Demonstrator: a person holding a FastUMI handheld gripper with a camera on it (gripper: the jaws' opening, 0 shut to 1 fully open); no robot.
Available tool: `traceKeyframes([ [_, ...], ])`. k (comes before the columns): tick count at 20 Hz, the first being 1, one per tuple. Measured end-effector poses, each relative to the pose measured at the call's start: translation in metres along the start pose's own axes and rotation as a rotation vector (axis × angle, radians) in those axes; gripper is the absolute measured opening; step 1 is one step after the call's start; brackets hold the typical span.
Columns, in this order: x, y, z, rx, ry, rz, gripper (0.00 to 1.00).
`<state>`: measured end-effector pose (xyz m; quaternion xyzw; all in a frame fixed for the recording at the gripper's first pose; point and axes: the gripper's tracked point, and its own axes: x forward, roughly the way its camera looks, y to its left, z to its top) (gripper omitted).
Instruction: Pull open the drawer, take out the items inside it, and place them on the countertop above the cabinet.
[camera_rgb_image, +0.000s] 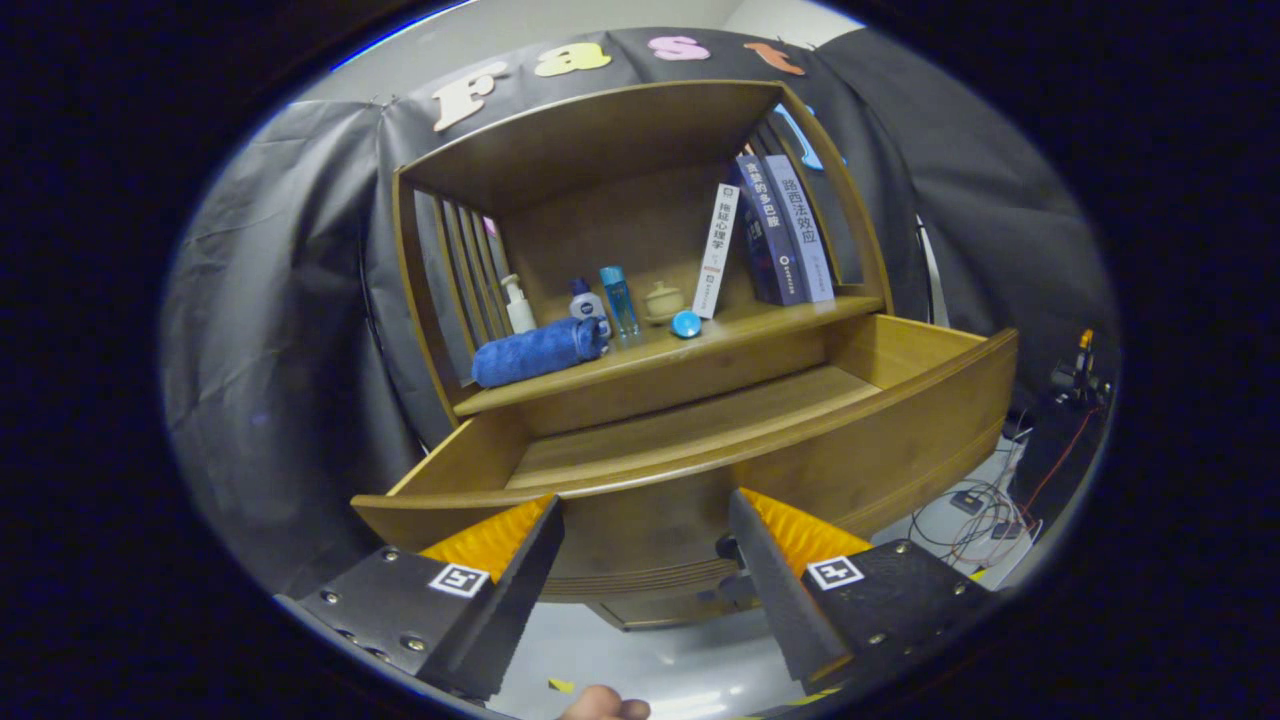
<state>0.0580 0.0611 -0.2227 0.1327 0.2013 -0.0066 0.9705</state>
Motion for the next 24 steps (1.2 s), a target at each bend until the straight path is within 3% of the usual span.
traceKeyframes([
  [12,0.039,-0.007,0.016,0.036,-0.032,0.009,1.0],
  [24,0.102,-0.016,0.012,-0.001,0.041,0.003,1.0],
])
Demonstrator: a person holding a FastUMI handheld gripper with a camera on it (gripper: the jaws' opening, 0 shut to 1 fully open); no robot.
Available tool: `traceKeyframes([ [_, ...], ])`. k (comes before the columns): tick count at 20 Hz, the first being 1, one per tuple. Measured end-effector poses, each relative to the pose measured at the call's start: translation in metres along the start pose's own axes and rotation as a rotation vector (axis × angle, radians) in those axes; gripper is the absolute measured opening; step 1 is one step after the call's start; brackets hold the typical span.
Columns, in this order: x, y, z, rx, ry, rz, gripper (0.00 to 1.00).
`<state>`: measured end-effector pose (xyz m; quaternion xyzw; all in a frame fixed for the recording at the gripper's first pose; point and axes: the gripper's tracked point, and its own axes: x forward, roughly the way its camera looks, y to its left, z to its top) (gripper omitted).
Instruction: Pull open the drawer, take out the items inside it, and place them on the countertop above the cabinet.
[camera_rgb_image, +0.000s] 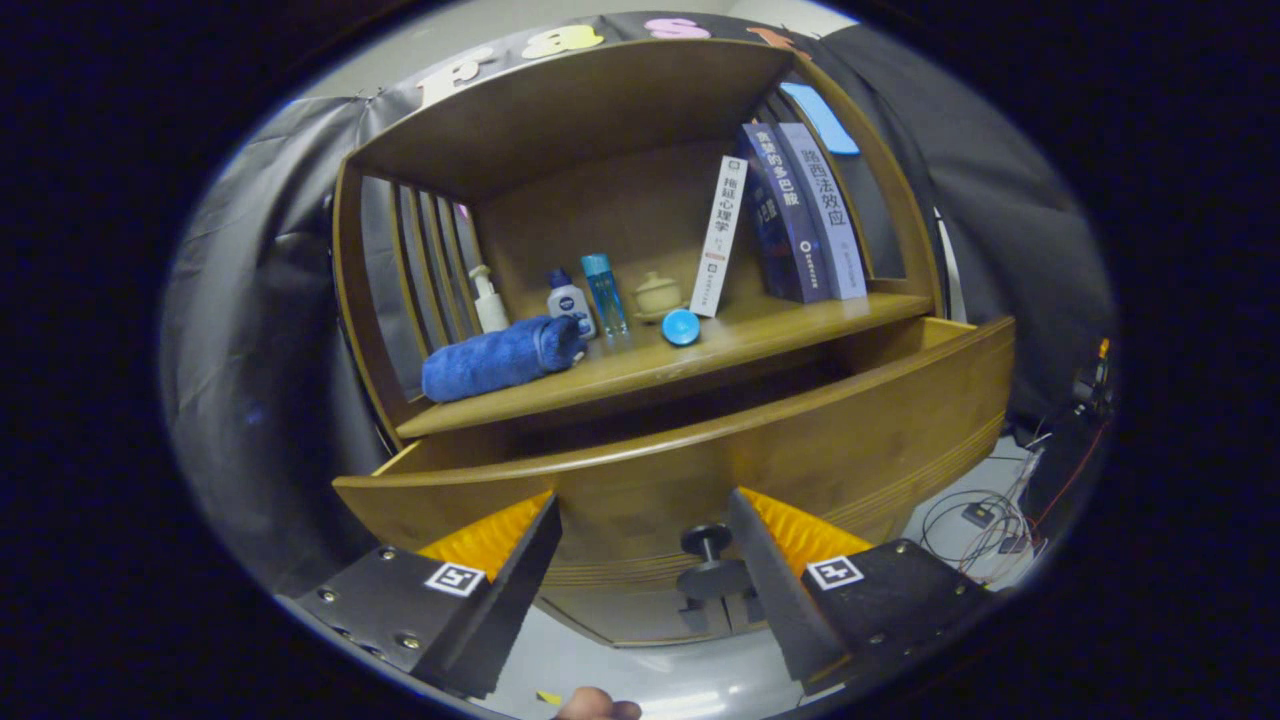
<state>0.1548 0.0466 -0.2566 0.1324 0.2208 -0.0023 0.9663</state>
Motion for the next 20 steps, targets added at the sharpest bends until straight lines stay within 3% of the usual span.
traceKeyframes([
  [10,0.052,0.002,0.014,0.002,0.015,0.006,1.0],
  [20,0.071,0.004,0.021,0.026,0.005,0.043,0.99],
])
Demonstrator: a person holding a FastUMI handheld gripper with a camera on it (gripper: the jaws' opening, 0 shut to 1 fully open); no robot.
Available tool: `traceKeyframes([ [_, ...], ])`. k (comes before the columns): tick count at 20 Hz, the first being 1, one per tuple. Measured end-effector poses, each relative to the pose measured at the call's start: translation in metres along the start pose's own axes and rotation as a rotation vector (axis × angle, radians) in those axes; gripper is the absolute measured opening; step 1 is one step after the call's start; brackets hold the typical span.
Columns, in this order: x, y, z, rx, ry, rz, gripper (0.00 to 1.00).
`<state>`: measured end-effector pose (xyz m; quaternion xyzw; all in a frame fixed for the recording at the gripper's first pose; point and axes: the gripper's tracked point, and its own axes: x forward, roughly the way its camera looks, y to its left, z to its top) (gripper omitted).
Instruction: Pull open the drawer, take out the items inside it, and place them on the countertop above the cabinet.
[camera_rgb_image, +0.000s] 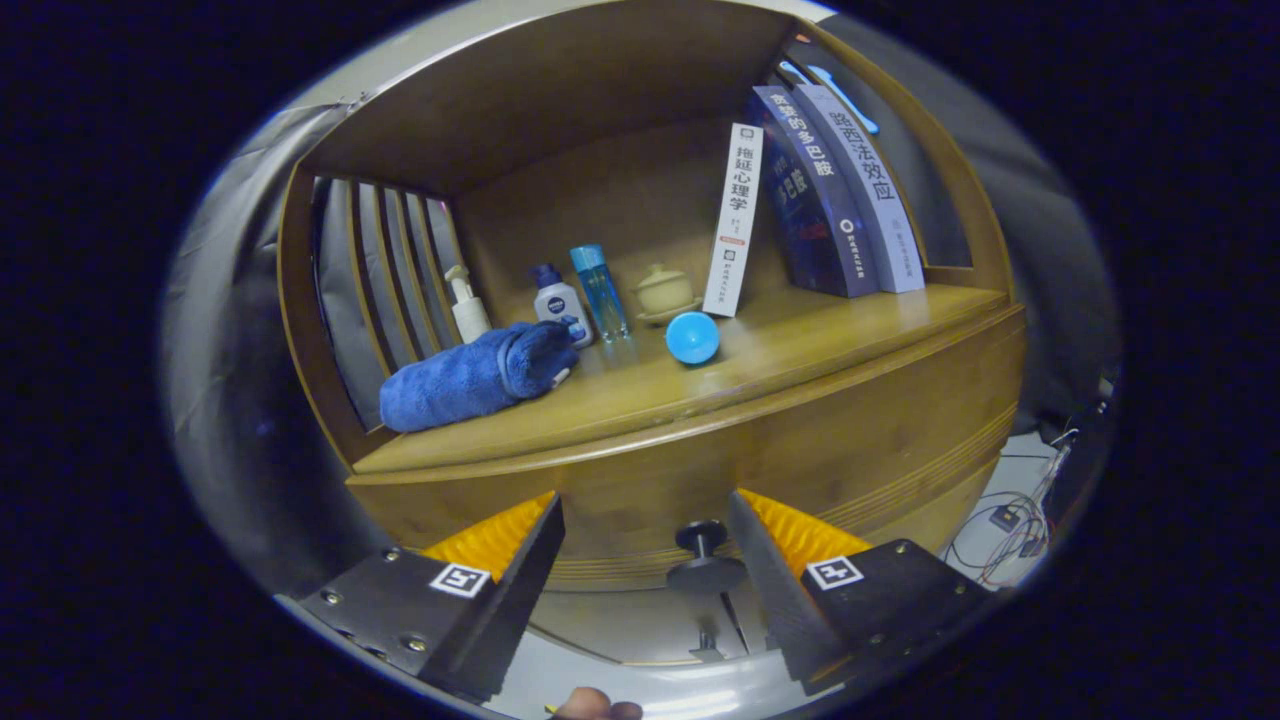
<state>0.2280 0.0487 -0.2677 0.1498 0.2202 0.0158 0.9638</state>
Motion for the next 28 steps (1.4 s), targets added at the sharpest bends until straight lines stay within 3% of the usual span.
traceKeyframes([
  [4,-0.003,0.005,0.001,-0.002,0.004,0.004,0.99],
  [10,-0.042,0.035,0.05,-0.078,-0.098,0.005,0.99],
  [16,-0.113,0.039,0.112,-0.185,-0.188,-0.114,0.99],
  [23,-0.203,0.065,0.17,-0.273,-0.313,-0.102,0.99],
  [28,-0.255,0.07,0.179,-0.273,-0.362,-0.092,0.99],
])
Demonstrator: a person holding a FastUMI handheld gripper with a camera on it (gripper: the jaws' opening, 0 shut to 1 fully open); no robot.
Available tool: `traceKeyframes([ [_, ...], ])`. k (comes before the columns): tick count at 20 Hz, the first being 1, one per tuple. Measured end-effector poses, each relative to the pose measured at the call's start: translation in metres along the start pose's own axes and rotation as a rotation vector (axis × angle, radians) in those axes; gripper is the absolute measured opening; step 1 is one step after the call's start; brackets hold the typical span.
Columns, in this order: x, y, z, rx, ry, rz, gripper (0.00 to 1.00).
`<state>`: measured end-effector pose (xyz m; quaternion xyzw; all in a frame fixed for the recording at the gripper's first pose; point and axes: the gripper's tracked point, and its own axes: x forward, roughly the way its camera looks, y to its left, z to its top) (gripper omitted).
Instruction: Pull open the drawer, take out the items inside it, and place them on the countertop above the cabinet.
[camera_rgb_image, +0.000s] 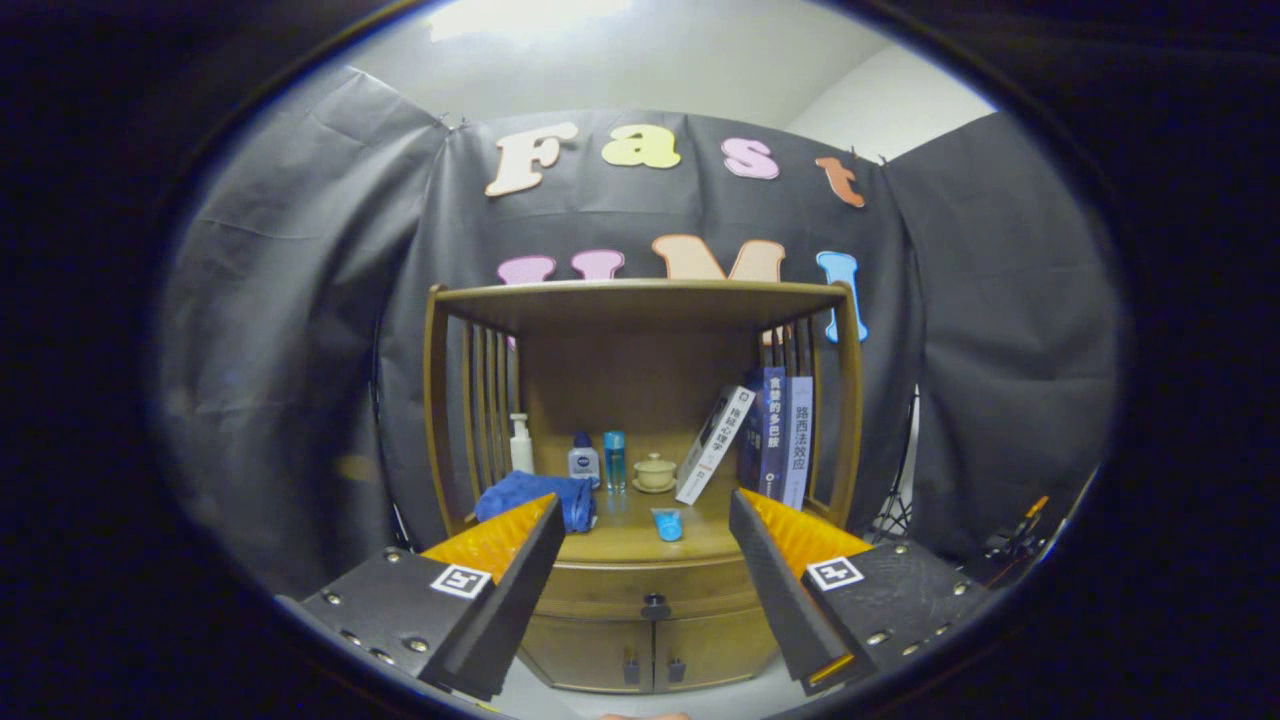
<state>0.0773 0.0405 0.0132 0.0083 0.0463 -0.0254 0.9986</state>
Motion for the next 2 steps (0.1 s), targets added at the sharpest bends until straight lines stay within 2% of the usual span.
traceKeyframes([
  [2,-0.0169,0.0001,0.0025,-0.024,-0.007,0.009,0.99],
])
